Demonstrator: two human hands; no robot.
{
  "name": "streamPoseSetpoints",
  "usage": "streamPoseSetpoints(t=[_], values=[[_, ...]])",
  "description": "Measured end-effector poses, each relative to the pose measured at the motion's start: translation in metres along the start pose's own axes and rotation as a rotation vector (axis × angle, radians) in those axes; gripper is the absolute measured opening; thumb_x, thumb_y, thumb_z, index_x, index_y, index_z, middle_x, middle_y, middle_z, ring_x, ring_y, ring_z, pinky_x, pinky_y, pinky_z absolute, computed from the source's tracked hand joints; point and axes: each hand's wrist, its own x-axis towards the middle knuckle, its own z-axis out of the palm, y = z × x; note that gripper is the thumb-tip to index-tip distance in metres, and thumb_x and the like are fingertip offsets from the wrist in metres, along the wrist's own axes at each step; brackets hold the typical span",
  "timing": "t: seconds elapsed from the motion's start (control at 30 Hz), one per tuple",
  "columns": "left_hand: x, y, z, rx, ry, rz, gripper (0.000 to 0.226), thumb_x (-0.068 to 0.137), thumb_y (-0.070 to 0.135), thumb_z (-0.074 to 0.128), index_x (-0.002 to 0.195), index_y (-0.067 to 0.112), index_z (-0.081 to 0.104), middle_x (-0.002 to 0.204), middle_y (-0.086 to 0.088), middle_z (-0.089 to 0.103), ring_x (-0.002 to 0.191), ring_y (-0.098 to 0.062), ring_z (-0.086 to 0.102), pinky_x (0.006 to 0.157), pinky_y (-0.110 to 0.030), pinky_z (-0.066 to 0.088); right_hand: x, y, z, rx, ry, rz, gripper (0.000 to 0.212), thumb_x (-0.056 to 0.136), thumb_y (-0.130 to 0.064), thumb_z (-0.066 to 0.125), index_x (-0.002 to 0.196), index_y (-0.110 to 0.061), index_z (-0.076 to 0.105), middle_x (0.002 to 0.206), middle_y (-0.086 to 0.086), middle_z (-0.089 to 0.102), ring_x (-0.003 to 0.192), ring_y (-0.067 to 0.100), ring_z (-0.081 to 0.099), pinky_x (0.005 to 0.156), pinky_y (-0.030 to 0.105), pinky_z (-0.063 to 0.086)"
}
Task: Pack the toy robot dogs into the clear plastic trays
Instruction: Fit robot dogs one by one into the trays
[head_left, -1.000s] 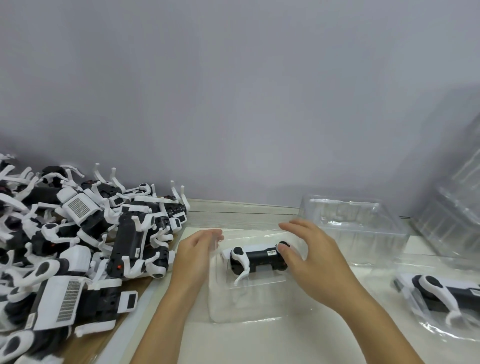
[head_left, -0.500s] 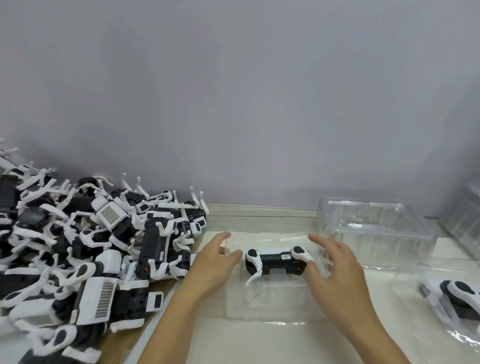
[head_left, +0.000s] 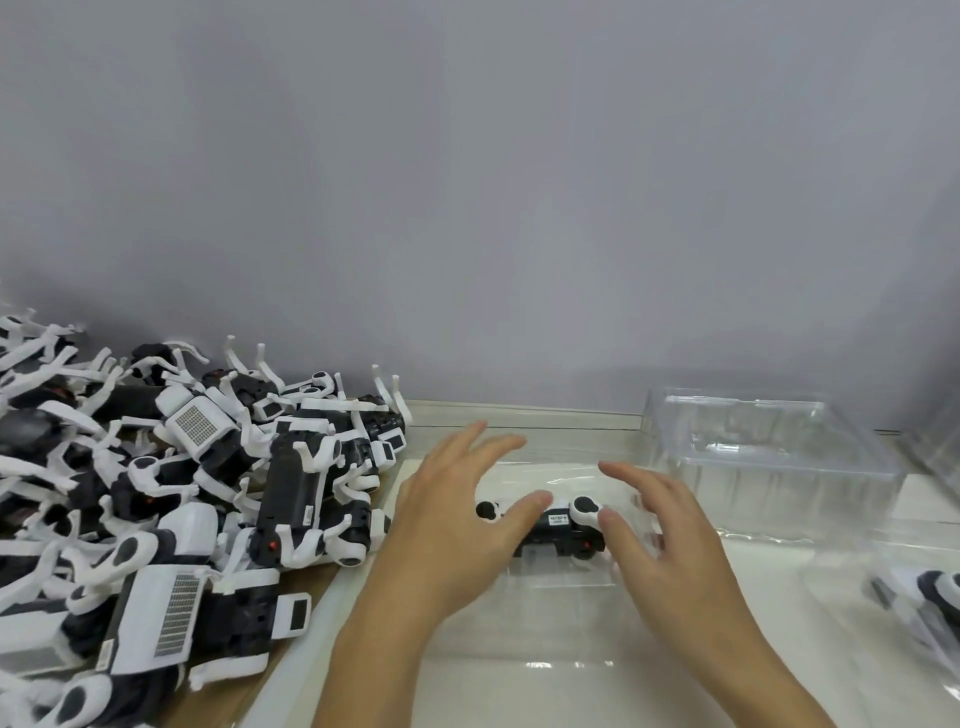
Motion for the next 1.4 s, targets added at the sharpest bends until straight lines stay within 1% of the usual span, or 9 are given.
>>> streamPoseSetpoints(t=[0.2, 0.3, 0.4, 0.5, 0.63, 0.8, 0.9, 1.1, 1.4], values=[[-0.003, 0.010, 0.013, 0.218, -0.265, -0.031, 0.092, 0.051, 0.099, 0.044, 0.132, 0.055, 0.049, 0.163, 0.023, 0.000, 0.149, -0.001, -0.013, 0.122, -0.041, -0.007, 0.008, 0.004, -0.001, -0.013, -0.017, -0.021, 0.030, 0.092, -0.023, 0.061, 0.115, -0.042, 0.064, 0.123, -0.019, 0.051, 0.113, -0.017, 0.043, 0.092, 0.013, 0.037], [-0.005, 0.010, 0.005, 0.219, -0.366, -0.066, 0.105, 0.040, 0.095, 0.059, 0.137, 0.059, 0.038, 0.161, 0.025, -0.016, 0.145, -0.002, -0.029, 0.122, -0.042, -0.011, 0.008, 0.003, -0.002, -0.008, -0.032, -0.015, 0.028, 0.093, -0.024, 0.062, 0.113, -0.043, 0.065, 0.123, -0.019, 0.052, 0.114, -0.013, 0.045, 0.091, 0.016, 0.039], [-0.008, 0.009, 0.003, 0.283, -0.385, -0.050, 0.100, 0.044, 0.082, 0.075, 0.133, 0.060, 0.035, 0.155, 0.026, 0.004, 0.136, 0.007, -0.012, 0.120, -0.039, -0.001, 0.008, 0.002, -0.004, -0.009, -0.053, -0.020, 0.027, 0.093, -0.024, 0.062, 0.113, -0.042, 0.066, 0.122, -0.020, 0.054, 0.113, -0.013, 0.047, 0.084, 0.010, 0.038], [-0.009, 0.009, 0.006, 0.306, -0.314, -0.002, 0.086, 0.048, 0.082, 0.072, 0.123, 0.059, 0.038, 0.128, 0.021, 0.022, 0.103, 0.006, 0.003, 0.108, -0.033, 0.013, 0.007, 0.001, -0.006, 0.009, -0.069, -0.013, 0.027, 0.093, -0.022, 0.062, 0.113, -0.041, 0.066, 0.122, -0.020, 0.055, 0.112, -0.014, 0.047, 0.085, 0.008, 0.037], [-0.007, 0.006, 0.014, 0.333, -0.292, 0.029, 0.087, 0.047, 0.084, 0.066, 0.124, 0.056, 0.038, 0.149, 0.017, 0.017, 0.140, 0.000, -0.004, 0.121, -0.041, -0.007, 0.008, -0.001, -0.007, 0.027, -0.071, -0.009, 0.026, 0.094, -0.022, 0.062, 0.112, -0.040, 0.066, 0.122, -0.021, 0.056, 0.112, -0.015, 0.047, 0.095, 0.015, 0.039], [-0.006, 0.005, 0.017, 0.320, -0.254, 0.047, 0.080, 0.045, 0.084, 0.061, 0.117, 0.055, 0.039, 0.123, 0.022, 0.022, 0.126, 0.003, 0.009, 0.120, -0.036, -0.001, 0.008, -0.001, -0.007, -0.021, -0.051, -0.044, 0.027, 0.093, -0.024, 0.062, 0.106, -0.046, 0.069, 0.127, -0.020, 0.053, 0.118, -0.012, 0.045, 0.100, 0.022, 0.039], [-0.006, 0.005, 0.018, 0.308, -0.227, 0.056, 0.080, 0.046, 0.084, 0.060, 0.117, 0.053, 0.042, 0.125, 0.023, 0.023, 0.130, 0.001, 0.010, 0.120, -0.036, -0.001, 0.007, -0.003, -0.005, -0.150, -0.046, -0.077, 0.023, 0.092, -0.032, 0.059, 0.098, -0.051, 0.070, 0.134, -0.022, 0.046, 0.125, -0.004, 0.041, 0.101, 0.023, 0.033], [-0.005, 0.005, 0.020, 0.349, -0.242, 0.046, 0.084, 0.045, 0.086, 0.057, 0.121, 0.053, 0.041, 0.139, 0.018, 0.027, 0.141, -0.007, 0.011, 0.121, -0.041, -0.001, 0.004, -0.010, -0.001, -0.497, 0.013, -0.119, 0.027, 0.093, -0.040, 0.049, 0.108, -0.047, 0.070, 0.140, -0.019, 0.042, 0.131, 0.006, 0.031, 0.100, 0.035, 0.030], [-0.006, 0.006, 0.013, 0.300, -0.230, 0.061, 0.086, 0.051, 0.084, 0.065, 0.127, 0.052, 0.042, 0.124, 0.021, 0.025, 0.131, -0.001, 0.011, 0.120, -0.036, 0.001, 0.007, -0.002, -0.002, -0.069, -0.029, -0.083, 0.024, 0.098, -0.030, 0.050, 0.111, -0.046, 0.062, 0.127, -0.021, 0.050, 0.122, -0.006, 0.044, 0.102, 0.025, 0.037]])
